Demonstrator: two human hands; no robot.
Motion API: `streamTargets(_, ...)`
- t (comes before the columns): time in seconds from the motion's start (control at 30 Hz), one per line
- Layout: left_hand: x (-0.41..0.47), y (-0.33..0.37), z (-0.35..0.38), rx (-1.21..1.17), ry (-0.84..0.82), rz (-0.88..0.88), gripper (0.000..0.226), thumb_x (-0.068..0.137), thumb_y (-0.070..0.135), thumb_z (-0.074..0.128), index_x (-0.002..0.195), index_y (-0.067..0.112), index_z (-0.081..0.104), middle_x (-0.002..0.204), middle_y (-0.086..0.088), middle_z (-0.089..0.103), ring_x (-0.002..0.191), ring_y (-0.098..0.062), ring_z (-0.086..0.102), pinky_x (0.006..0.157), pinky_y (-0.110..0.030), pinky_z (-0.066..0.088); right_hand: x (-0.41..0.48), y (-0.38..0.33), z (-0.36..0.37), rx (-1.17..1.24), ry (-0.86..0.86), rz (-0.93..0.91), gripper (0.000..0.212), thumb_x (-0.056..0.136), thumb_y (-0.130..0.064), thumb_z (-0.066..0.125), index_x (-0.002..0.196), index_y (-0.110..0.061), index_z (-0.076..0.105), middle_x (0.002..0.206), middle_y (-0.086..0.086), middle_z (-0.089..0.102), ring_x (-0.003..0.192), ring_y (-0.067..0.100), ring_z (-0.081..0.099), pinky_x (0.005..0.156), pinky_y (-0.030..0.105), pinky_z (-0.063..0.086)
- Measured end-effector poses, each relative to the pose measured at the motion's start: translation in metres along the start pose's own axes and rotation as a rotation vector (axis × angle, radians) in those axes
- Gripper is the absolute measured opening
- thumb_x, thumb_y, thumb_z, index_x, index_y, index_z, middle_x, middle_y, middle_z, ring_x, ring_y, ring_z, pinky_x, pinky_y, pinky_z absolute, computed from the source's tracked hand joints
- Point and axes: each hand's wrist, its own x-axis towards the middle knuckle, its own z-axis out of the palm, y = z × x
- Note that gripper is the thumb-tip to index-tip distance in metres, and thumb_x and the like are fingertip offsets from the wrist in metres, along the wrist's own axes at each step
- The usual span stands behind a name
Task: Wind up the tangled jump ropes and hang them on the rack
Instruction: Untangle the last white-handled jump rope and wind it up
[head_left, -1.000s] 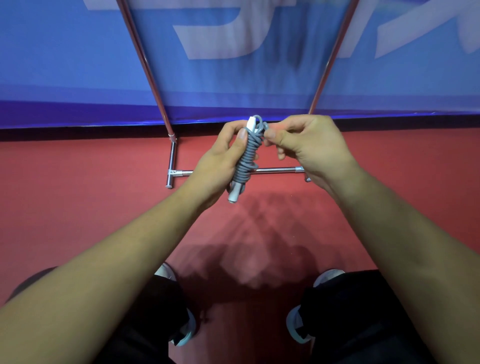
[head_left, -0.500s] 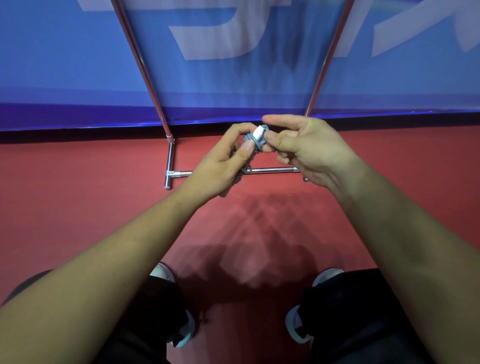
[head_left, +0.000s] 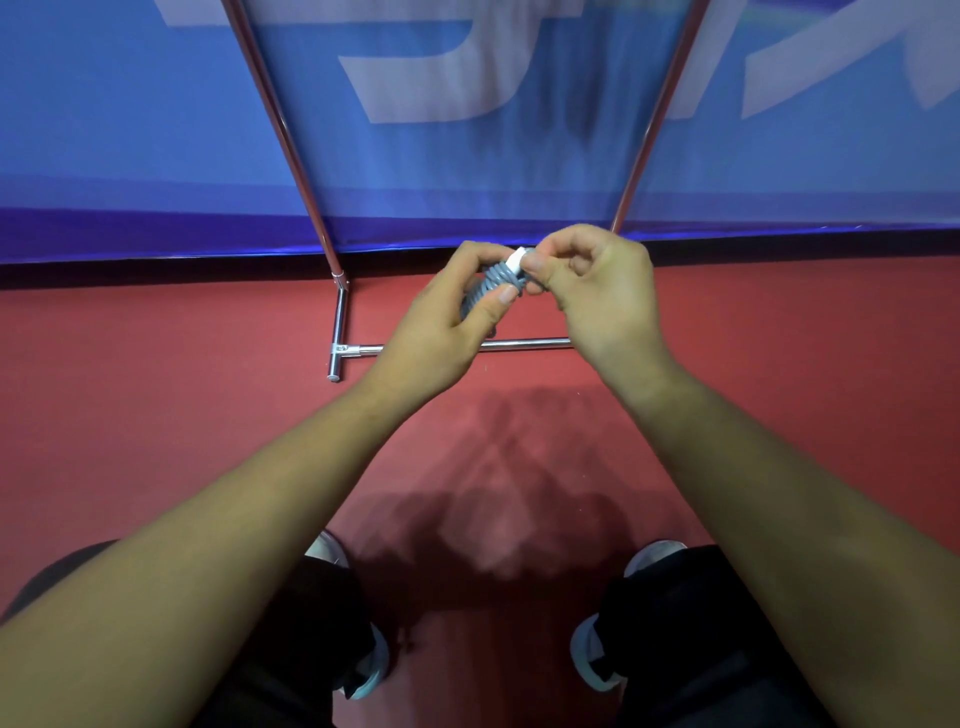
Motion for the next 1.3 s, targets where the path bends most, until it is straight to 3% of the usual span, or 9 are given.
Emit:
streamTargets(0.2, 0.006, 0.010, -0.013, 0.120, 0.032, 0.128, 0.021, 0.100, 0.024, 0.058, 0.116, 0.037, 0.053, 0.091, 0.031, 0.059, 0.085, -0.007, 0.058, 0.081, -0.026, 0.046, -0.002, -0.005, 0.007, 0.072, 0.039, -0.081, 0.010, 0.091, -0.012, 0.068, 0.082, -0.013, 0.063, 0.067, -0.008, 0.066, 0.060, 0.000, 0.059, 0.065, 0.016, 0.045)
streamTargets(0.33, 0.007, 0.012, -0.034, 0.398, 0.028, 0.248, 0.029, 0.098, 0.038, 0.057, 0.125, 0.027, 0.059, 0.105, 0.008, 0.060, 0.095, -0.020, 0.055, 0.088, -0.038, 0.046, 0.000, -0.013, -0.002, 0.056, -0.068, 0.029, 0.016, 0.088, -0.031, 0.070, 0.073, -0.026, 0.073, 0.077, -0.001, 0.068, 0.073, 0.012, 0.049, 0.067, 0.031, 0.039)
streamTargets(0.43, 0.002, 0.012, -0.049, 0.665, 0.018, 0.339, 0.035, 0.096, 0.051, 0.053, 0.126, 0.033, 0.058, 0.099, -0.001, 0.055, 0.086, -0.024, 0.051, 0.079, -0.047, 0.045, 0.000, -0.024, -0.006, 0.191, -0.183, 0.255, 0.023, 0.091, -0.022, 0.070, 0.069, -0.016, 0.075, 0.072, -0.005, 0.065, 0.070, 0.008, 0.048, 0.063, 0.029, 0.037)
streamTargets(0.63, -0.013, 0.035, -0.067, 0.817, 0.046, 0.447, 0.037, 0.094, 0.053, 0.054, 0.128, 0.037, 0.056, 0.098, 0.001, 0.054, 0.080, -0.021, 0.045, 0.073, -0.042, 0.044, -0.009, -0.058, -0.008, 0.281, -0.347, 0.415, 0.013, 0.091, -0.004, 0.064, 0.079, -0.007, 0.068, 0.067, 0.000, 0.060, 0.068, 0.011, 0.049, 0.062, 0.028, 0.040)
streamTargets(0.83, -0.025, 0.092, -0.078, 0.478, 0.096, 0.263, 0.029, 0.095, 0.040, 0.062, 0.123, 0.032, 0.060, 0.101, 0.009, 0.062, 0.093, -0.013, 0.057, 0.087, -0.035, 0.047, -0.006, -0.110, -0.003, 0.415, -0.203, 0.242, 0.022, 0.100, -0.004, 0.051, 0.079, -0.005, 0.058, 0.078, 0.012, 0.040, 0.060, 0.013, 0.038, 0.046, 0.023, 0.031)
streamTargets(0.93, -0.024, 0.116, -0.082, 0.245, 0.100, 0.163, 0.021, 0.096, 0.029, 0.065, 0.116, 0.033, 0.062, 0.081, 0.014, 0.060, 0.072, -0.008, 0.060, 0.070, -0.023, 0.046, -0.001, -0.135, -0.010, 0.527, -0.092, 0.191, 0.022, 0.101, -0.002, 0.048, 0.080, -0.004, 0.056, 0.075, 0.009, 0.041, 0.053, 0.010, 0.034, 0.043, 0.022, 0.028)
streamTargets(1.03, -0.013, 0.131, -0.083, 0.097, 0.115, 0.098, 0.019, 0.096, 0.028, 0.064, 0.112, 0.038, 0.063, 0.073, 0.004, 0.053, 0.061, -0.010, 0.055, 0.060, -0.022, 0.044, 0.003, -0.158, -0.015, 0.531, -0.058, 0.123, 0.025, 0.103, -0.003, 0.044, 0.081, -0.004, 0.055, 0.073, 0.005, 0.048, 0.048, 0.007, 0.036, 0.041, 0.021, 0.027)
streamTargets(1.17, 0.005, 0.146, -0.094, 0.011, 0.109, 0.060, 0.025, 0.093, 0.033, 0.065, 0.117, 0.035, 0.064, 0.079, -0.007, 0.049, 0.064, -0.017, 0.056, 0.056, -0.016, 0.042, 0.017, -0.185, -0.019, 0.314, -0.074, -0.006, 0.026, 0.104, -0.006, 0.045, 0.080, -0.007, 0.057, 0.079, 0.008, 0.058, 0.047, 0.009, 0.043, 0.045, 0.023, 0.038)
streamTargets(1.3, 0.029, 0.165, -0.106, -0.030, 0.079, 0.064, 0.030, 0.096, 0.025, 0.067, 0.124, 0.031, 0.061, 0.078, -0.004, 0.054, 0.068, -0.021, 0.060, 0.059, -0.028, 0.046, 0.047, -0.219, -0.027, 0.218, -0.082, -0.119, 0.024, 0.099, 0.001, 0.051, 0.077, 0.000, 0.060, 0.068, 0.012, 0.057, 0.054, 0.014, 0.059, 0.060, 0.027, 0.057)
